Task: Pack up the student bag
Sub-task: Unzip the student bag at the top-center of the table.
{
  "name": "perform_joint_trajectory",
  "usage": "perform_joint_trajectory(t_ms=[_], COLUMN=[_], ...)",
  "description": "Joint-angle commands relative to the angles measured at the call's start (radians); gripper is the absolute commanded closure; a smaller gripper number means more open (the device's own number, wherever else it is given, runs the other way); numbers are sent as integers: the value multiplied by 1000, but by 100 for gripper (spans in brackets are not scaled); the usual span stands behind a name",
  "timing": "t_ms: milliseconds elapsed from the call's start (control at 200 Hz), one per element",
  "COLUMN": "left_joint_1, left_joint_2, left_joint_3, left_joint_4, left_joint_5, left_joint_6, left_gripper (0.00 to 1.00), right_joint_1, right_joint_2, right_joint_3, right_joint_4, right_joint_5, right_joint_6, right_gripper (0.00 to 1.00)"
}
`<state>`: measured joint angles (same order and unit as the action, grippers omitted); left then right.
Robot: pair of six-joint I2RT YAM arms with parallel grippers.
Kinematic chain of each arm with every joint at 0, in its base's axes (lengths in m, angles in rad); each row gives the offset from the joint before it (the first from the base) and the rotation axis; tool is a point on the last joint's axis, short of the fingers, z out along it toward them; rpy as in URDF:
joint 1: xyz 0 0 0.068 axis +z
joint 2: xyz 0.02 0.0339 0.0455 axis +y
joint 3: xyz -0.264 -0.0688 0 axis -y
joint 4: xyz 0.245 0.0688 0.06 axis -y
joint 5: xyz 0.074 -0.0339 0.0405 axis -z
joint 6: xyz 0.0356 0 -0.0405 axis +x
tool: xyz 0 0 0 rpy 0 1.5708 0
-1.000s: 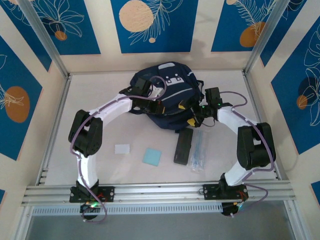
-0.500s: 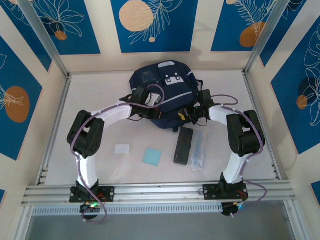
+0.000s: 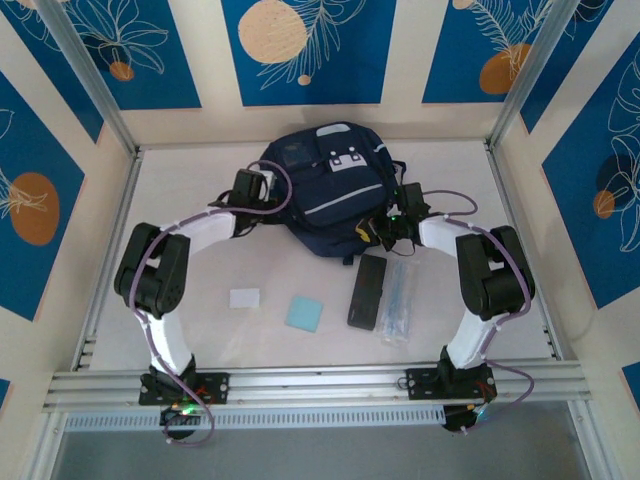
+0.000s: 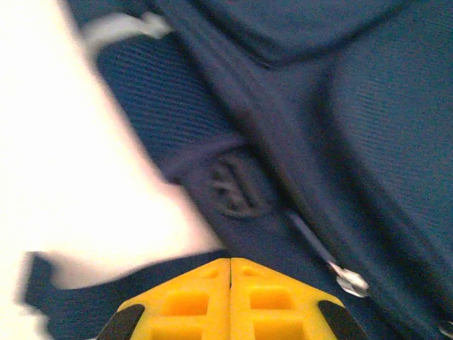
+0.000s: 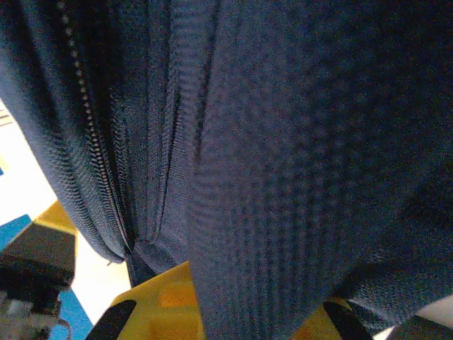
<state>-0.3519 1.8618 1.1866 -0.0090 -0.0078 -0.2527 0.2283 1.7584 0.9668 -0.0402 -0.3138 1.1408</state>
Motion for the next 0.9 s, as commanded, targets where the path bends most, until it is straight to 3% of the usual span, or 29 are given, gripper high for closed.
perform_joint_trajectory(t_ms=[0, 155, 400, 435, 515, 560, 790, 840, 870, 895], left_joint_1=[42, 74, 74, 73, 67, 59, 15, 0, -10, -20], left_joint_2=[30, 89, 59, 45, 9, -11, -104, -122, -130, -138], left_joint_3=[50, 132, 110, 93, 57, 40, -45, -61, -67, -71], left_joint_4=[39, 24, -5, -12, -32, -53, -131, -143, -153, -163], left_joint_5=[-106, -82, 148, 174, 234, 246, 253, 255, 252, 247], left_joint_6=[45, 61, -46, -71, -113, -126, -161, -165, -166, -164], left_gripper=[100, 100, 100, 94, 66, 55, 35, 33, 25, 15], right_joint_1=[-6, 10, 17, 16, 13, 10, 20, 36, 50, 61], right_joint_2=[-34, -34, -31, -38, -74, -96, -162, -170, -174, -177], right_joint_3=[-9, 19, 106, 123, 142, 151, 227, 241, 247, 247], right_joint_4=[-57, -77, -197, -235, -303, -336, -537, -609, -652, -687], right_joint_5=[-7, -36, -49, -39, -20, -10, 56, 109, 141, 166], right_joint_6=[-45, -78, -159, -177, -214, -233, -353, -384, -398, -408], right_gripper=[100, 100, 99, 93, 78, 70, 45, 27, 9, 4])
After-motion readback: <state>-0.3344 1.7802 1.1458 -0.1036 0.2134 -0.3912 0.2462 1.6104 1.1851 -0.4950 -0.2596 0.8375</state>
